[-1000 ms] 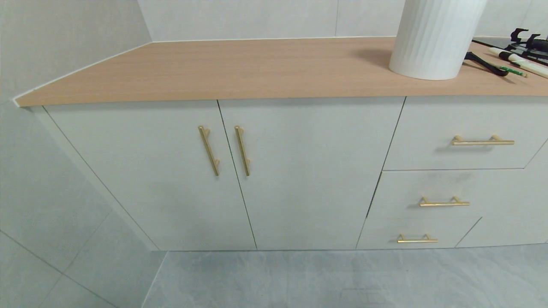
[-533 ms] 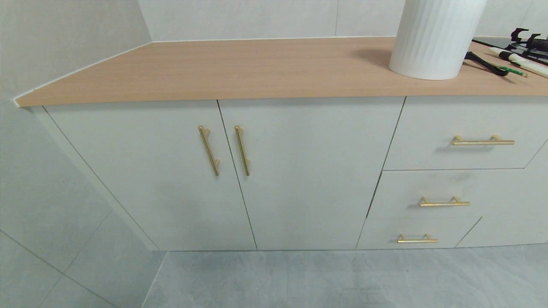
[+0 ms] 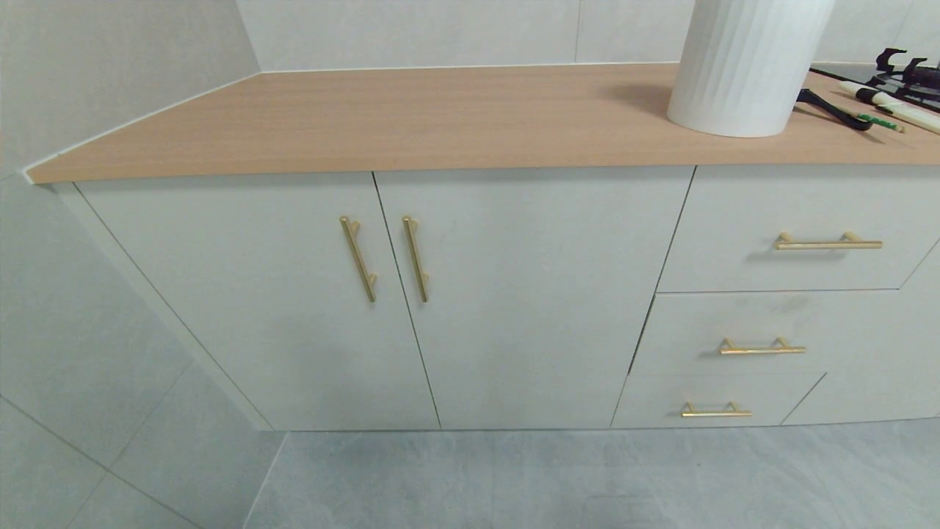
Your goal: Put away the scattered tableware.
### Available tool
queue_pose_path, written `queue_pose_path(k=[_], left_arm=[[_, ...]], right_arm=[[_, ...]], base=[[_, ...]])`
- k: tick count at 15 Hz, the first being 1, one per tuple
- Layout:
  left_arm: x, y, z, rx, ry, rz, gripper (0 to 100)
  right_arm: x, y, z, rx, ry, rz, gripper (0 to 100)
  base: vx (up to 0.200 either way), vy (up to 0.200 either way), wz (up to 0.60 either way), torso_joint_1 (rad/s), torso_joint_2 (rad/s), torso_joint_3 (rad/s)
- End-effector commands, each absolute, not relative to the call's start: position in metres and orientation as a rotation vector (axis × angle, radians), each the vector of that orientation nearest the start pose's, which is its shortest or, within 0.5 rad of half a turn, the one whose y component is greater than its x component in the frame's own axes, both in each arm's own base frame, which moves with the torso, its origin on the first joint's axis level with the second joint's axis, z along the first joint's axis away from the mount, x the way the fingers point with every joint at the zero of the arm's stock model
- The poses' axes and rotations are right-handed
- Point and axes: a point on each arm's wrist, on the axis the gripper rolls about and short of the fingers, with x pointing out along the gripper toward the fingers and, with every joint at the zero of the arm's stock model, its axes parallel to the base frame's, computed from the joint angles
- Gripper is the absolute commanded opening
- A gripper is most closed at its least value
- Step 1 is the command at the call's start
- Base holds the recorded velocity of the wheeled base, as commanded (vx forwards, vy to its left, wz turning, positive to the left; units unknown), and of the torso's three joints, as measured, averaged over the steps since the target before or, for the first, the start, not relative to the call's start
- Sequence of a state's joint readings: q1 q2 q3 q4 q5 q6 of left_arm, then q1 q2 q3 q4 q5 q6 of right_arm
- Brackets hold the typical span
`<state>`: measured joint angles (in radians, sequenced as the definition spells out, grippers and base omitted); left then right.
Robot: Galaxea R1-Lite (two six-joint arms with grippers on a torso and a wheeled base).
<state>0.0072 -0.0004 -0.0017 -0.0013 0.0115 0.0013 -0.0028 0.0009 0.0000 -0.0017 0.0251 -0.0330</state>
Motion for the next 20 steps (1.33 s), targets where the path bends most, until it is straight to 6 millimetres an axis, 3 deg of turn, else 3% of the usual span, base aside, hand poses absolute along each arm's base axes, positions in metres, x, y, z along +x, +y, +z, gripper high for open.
queue_pose_path(k=[1, 9, 16, 20], left_arm=[[-0.0229, 0.0001, 0.0761, 0.002, -0.003, 0.020, 100], [-0.0228, 0.0000, 0.0756, 0.014, -0.001, 0.017, 100], [-0.0228, 0.0000, 0.0756, 0.014, -0.001, 0.017, 100], [-0.0228, 0.0000, 0.0756, 0.014, -0.001, 0.017, 100]], right_arm=[[-0.0227, 0.0006, 0.0755, -0.031, 0.001, 0.021, 100], [-0.0226, 0.0006, 0.0754, -0.031, 0.004, 0.022, 100], [-0.0226, 0.0006, 0.0754, -0.031, 0.004, 0.022, 100], [-0.0226, 0.0006, 0.0755, -0.031, 0.003, 0.022, 100]], base=[[0.000, 0.000, 0.00, 0.000, 0.00, 0.000], [0.000, 0.000, 0.00, 0.000, 0.00, 0.000], [0.000, -0.200, 0.00, 0.003, 0.00, 0.004], [-0.100, -0.200, 0.00, 0.007, 0.00, 0.002]])
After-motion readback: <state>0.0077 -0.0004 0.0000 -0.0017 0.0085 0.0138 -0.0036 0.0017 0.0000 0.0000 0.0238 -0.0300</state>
